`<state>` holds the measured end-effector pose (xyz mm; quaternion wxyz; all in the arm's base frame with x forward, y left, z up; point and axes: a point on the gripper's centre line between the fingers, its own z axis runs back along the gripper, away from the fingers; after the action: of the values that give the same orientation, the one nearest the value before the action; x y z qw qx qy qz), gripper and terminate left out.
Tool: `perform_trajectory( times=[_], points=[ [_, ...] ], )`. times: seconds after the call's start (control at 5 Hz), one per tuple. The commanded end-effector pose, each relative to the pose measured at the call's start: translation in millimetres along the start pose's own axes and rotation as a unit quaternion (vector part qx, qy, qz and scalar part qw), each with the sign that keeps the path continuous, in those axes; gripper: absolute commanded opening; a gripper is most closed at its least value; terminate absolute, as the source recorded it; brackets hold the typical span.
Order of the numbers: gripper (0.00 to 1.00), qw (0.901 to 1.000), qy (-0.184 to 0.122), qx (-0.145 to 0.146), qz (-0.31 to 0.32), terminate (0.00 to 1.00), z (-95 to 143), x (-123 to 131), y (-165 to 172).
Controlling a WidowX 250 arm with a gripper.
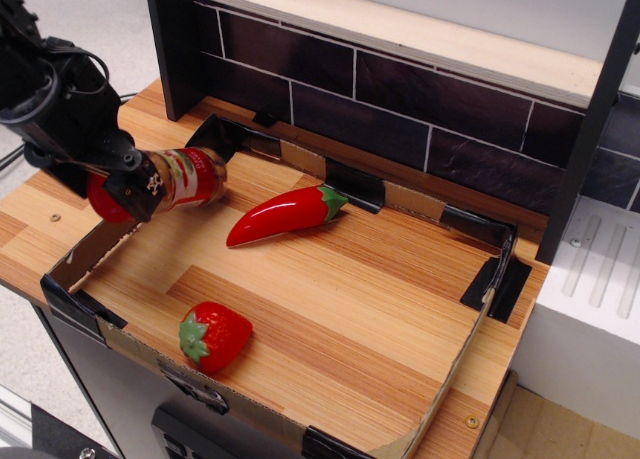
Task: Topple basil bottle
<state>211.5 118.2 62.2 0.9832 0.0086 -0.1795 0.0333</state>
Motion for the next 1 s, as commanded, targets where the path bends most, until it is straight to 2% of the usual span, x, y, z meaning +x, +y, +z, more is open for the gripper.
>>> perform_trajectory(
  times=[0.0,0.2,0.4,0.6,0.8],
  points=[
    [0.00,0.9957,0.047,0.069,0.041,0.00,-2.5,-4.7,-4.0],
    [0.00,0.9918,0.093,0.075,0.045,0.00,-6.9,-7.5,-4.2],
    [1.00,0.9902,0.105,0.074,0.056,0.00,-5.8,-5.0,-0.4],
    [1.00,0.9904,0.112,0.056,0.059,0.00,2.6,0.9,1.6],
    [1.00,0.9931,0.095,0.040,0.055,0.00,12.8,6.2,2.7]
  ],
)
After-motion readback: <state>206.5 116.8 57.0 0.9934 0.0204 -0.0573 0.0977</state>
